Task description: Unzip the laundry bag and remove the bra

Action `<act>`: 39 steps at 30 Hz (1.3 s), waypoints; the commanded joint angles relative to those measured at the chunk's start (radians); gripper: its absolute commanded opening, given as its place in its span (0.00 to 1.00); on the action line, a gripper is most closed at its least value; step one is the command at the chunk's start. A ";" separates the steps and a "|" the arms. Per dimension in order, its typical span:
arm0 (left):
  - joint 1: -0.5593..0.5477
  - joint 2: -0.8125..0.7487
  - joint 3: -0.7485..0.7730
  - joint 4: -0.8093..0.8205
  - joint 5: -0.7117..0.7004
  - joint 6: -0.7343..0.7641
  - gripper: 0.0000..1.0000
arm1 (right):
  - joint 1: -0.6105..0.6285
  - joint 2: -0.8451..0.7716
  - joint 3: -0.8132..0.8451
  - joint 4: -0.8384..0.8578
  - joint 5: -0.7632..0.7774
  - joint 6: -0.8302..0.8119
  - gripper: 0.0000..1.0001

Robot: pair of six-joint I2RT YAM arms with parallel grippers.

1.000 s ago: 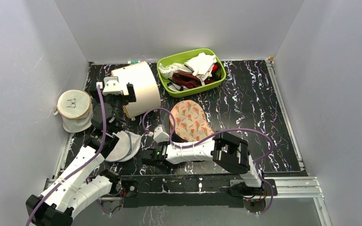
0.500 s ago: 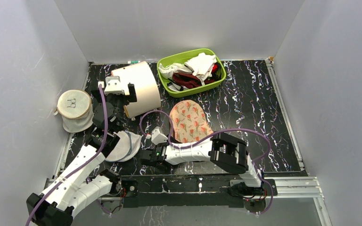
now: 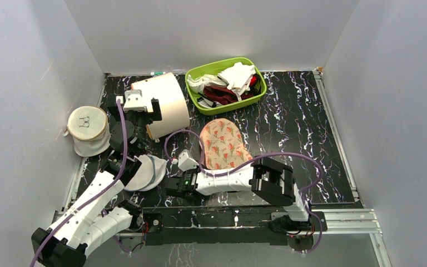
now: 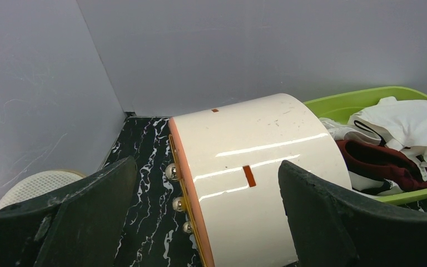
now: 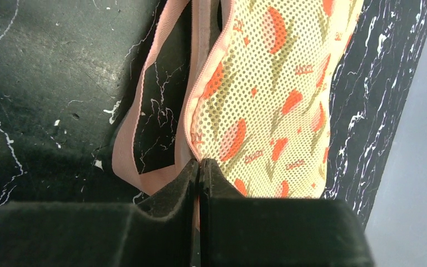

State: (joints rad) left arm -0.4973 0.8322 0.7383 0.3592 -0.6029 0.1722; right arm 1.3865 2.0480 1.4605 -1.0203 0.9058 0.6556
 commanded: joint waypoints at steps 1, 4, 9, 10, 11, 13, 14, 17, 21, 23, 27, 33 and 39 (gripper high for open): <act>0.003 0.001 0.004 0.023 0.007 -0.007 0.98 | 0.006 -0.132 0.003 0.021 0.016 0.019 0.00; 0.003 0.002 0.005 0.020 0.010 -0.009 0.98 | 0.002 -0.223 -0.048 0.099 -0.032 0.011 0.00; 0.004 0.008 0.012 0.010 0.019 -0.020 0.98 | -0.111 -0.497 -0.230 0.391 -0.336 -0.078 0.00; 0.003 0.010 0.012 0.007 0.021 -0.021 0.98 | -0.159 -0.553 -0.287 0.459 -0.428 -0.087 0.00; 0.004 0.010 0.012 0.006 0.023 -0.024 0.98 | -0.232 -0.611 -0.345 0.534 -0.537 -0.092 0.00; 0.003 0.013 0.014 0.004 0.025 -0.025 0.98 | -0.350 -0.715 -0.460 0.675 -0.758 -0.089 0.00; 0.003 0.013 0.014 0.003 0.025 -0.026 0.98 | -0.409 -0.760 -0.507 0.734 -0.864 -0.078 0.00; 0.004 0.016 0.018 -0.002 0.028 -0.028 0.98 | -0.554 -0.856 -0.627 0.873 -1.112 -0.033 0.00; 0.003 0.020 0.021 -0.007 0.035 -0.035 0.98 | -0.702 -0.914 -0.737 1.007 -1.329 0.052 0.00; 0.004 0.022 0.022 -0.009 0.037 -0.036 0.98 | -0.770 -0.938 -0.792 1.075 -1.415 0.108 0.00; 0.003 0.025 0.022 -0.010 0.037 -0.036 0.98 | -0.818 -0.970 -0.820 1.067 -1.431 0.104 0.00; 0.004 0.029 0.027 -0.016 0.047 -0.044 0.99 | -0.815 -0.938 -0.811 0.981 -1.427 0.041 0.06; 0.003 0.034 0.026 -0.019 0.049 -0.045 0.98 | -0.806 -0.922 -0.832 0.992 -1.421 0.045 0.09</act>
State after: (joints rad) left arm -0.4973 0.8631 0.7383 0.3283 -0.5617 0.1368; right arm 0.5716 1.1236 0.6296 -0.0731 -0.5018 0.7170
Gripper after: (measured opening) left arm 0.983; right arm 0.089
